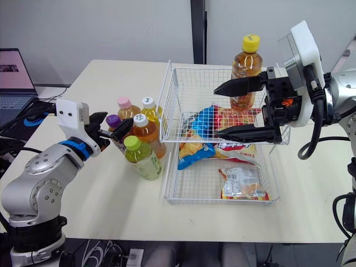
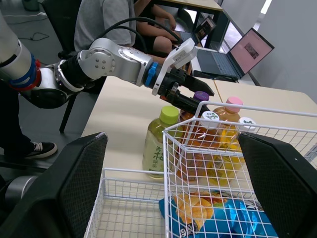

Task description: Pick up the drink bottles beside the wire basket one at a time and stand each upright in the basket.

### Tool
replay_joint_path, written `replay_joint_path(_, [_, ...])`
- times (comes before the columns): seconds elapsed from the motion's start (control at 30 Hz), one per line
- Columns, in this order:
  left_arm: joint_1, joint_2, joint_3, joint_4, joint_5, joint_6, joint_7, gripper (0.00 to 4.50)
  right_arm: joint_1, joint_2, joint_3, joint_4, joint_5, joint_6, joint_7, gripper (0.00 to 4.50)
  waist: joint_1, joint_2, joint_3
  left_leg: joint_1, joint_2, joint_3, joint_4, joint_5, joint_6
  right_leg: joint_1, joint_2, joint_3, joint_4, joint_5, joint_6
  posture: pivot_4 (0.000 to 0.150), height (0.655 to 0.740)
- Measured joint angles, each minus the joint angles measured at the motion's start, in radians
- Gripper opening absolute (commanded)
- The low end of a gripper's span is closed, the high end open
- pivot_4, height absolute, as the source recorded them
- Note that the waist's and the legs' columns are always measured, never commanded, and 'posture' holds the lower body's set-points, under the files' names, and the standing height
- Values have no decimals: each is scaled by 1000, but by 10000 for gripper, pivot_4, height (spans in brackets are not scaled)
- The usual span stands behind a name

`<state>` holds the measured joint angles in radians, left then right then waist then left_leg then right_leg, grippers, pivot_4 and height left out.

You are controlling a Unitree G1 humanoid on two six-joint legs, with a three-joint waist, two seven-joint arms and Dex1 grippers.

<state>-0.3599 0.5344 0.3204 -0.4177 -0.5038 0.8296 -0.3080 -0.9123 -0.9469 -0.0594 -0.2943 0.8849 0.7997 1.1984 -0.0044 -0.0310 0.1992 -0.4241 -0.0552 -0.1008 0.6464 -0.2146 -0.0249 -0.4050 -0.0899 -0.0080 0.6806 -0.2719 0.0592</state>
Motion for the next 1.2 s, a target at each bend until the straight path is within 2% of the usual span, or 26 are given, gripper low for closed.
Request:
replay_joint_path(0.27, [-1, 0, -2, 31, 2, -16, -14, 14009, 0, 0, 0, 0, 0, 0, -1, 45000, 0, 0, 0, 0, 0, 0, 0, 0, 0, 0, 0, 0, 0, 0, 0, 1500, 7400])
replay_joint_path(0.6, [54, 1, 19, -13, -6, -38, -27, 13862, 0, 0, 0, 1, -2, -2, -1, 45000, 0, 0, 0, 0, 0, 0, 0, 0, 0, 0, 0, 0, 0, 0, 0, 1500, 7400])
replay_joint_path(0.73, [90, 41, 74, -58, -75, -4, -58, 13862, 0, -12, -2, 1, -5, -3, -2, 45000, 0, 0, 0, -1, 0, -1, 0, 0, 0, -1, 0, -1, -1, 0, 0, 1500, 7400])
replay_joint_path(0.87, [41, 166, 222, -83, -250, 74, -112, 13862, 2, -36, -38, 4, -8, -2, -5, 45000, 0, 0, 1, -1, 0, -2, 0, 0, 0, -1, 0, -2, -1, 0, 0, 1500, 7400])
replay_joint_path(1.03, [-122, 417, 370, -2, -487, 186, -217, 13862, 14, -49, -59, 3, -6, 6, -21, 45000, -4, 0, 1, -1, 0, -1, -1, 0, 0, -1, 0, -1, -1, 0, 0, 1500, 7400])
replay_joint_path(1.1, [-179, 476, 369, 65, -544, 218, -251, 13862, 22, -59, -70, 5, -7, 12, -27, 45000, -5, 0, 1, -1, 0, -1, -1, 0, 0, -1, 0, -2, 0, 0, 0, 1500, 7400])
replay_joint_path(1.2, [-352, 553, 278, 208, -580, 242, -305, 13862, 32, -73, -86, 3, -8, 15, -41, 45000, -2, -1, 1, -1, 0, 0, 0, 0, 0, 0, 2, -3, 0, 0, 0, 1500, 7400])
